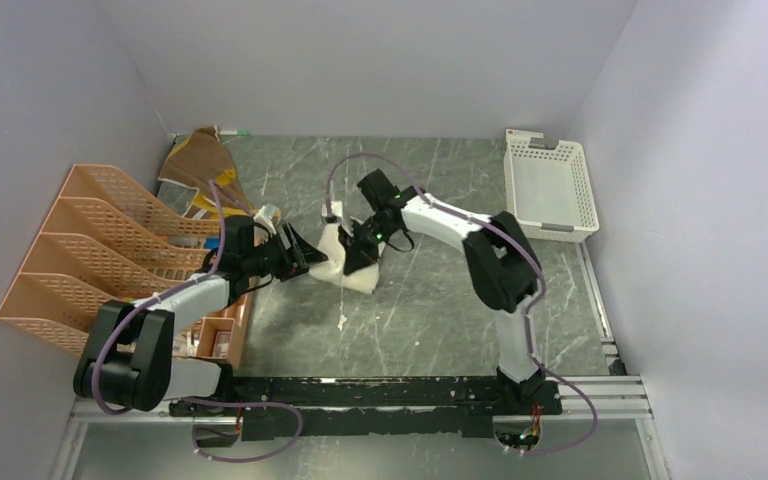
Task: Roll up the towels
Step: Roll the towel at the center of the board.
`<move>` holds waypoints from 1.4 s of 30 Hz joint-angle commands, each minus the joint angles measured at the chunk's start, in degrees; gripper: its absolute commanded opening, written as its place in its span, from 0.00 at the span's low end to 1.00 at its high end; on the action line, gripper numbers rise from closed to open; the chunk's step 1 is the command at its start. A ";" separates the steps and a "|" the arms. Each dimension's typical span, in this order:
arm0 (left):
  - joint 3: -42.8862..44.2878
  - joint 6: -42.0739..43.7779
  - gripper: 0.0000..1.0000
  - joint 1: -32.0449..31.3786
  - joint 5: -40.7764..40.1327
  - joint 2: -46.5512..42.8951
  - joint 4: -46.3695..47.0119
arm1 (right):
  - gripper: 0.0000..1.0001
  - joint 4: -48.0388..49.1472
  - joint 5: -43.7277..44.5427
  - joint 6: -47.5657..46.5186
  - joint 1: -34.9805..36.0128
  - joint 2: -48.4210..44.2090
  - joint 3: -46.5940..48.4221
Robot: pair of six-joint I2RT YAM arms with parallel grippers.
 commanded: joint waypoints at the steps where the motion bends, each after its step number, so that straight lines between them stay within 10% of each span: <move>1: -1.63 2.57 0.76 0.32 -1.09 -0.22 -1.07 | 0.00 -16.93 -14.41 -6.82 -0.13 8.57 2.03; 14: -0.66 7.98 0.77 4.24 -3.75 -9.60 -13.52 | 0.00 -16.47 -16.71 -3.67 -1.05 13.86 3.08; 29: -14.03 5.82 0.79 -4.21 -6.16 -11.68 -7.26 | 0.00 -17.20 -14.16 1.76 -1.54 19.80 9.69; 42: -11.65 0.36 0.80 -4.25 -4.19 3.50 8.17 | 0.00 -11.27 -12.14 5.40 -1.56 17.57 5.69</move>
